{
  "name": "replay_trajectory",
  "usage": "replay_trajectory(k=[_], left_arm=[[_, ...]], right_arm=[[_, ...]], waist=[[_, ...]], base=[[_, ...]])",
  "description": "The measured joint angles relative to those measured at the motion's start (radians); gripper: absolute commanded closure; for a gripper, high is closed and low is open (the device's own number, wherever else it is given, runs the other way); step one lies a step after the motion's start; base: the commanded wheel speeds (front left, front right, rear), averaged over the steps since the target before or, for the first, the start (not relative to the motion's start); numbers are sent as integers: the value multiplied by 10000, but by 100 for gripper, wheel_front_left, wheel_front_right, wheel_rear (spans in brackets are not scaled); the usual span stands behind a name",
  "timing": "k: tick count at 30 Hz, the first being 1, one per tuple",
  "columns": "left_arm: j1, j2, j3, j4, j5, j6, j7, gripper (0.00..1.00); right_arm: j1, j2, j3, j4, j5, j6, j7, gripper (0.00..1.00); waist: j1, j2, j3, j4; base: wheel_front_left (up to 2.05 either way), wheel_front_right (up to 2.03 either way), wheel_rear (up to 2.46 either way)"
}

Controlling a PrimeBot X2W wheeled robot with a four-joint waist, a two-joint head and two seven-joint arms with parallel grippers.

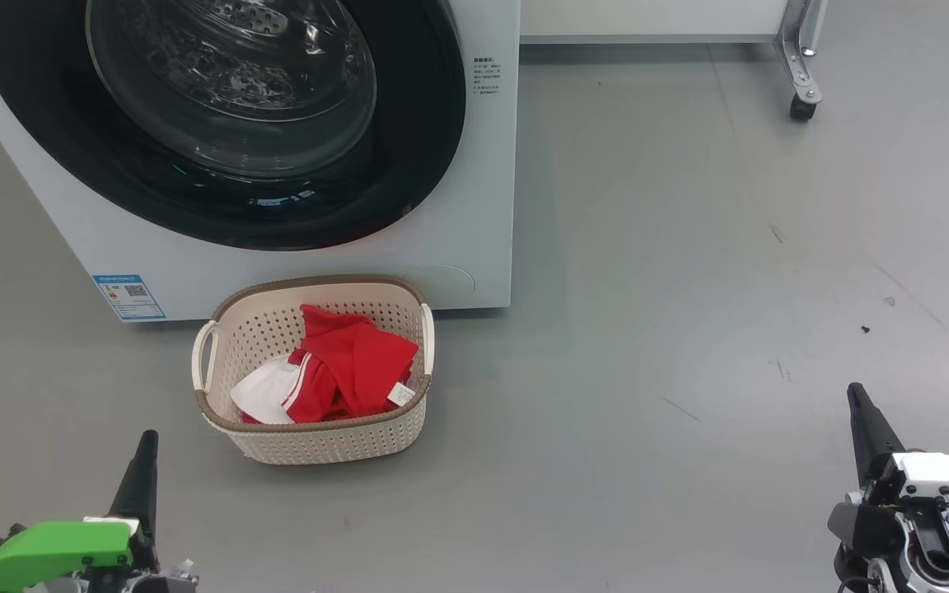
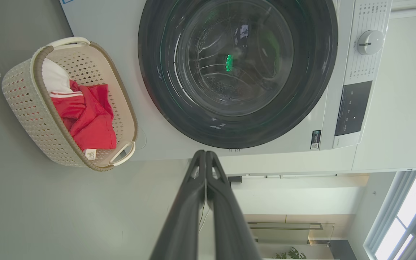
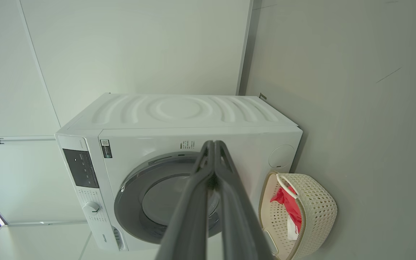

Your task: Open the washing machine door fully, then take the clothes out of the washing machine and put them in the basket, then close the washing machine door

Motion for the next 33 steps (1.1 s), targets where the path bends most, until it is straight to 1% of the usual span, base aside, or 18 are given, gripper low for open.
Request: replay_trajectory(k=[33], left_arm=[[-1, -6, 29, -13, 0, -2, 73, 100]], right_arm=[[0, 31, -8, -2, 0, 0, 2, 100]], waist=[[0, 0, 2, 0]], base=[[0, 0, 0]])
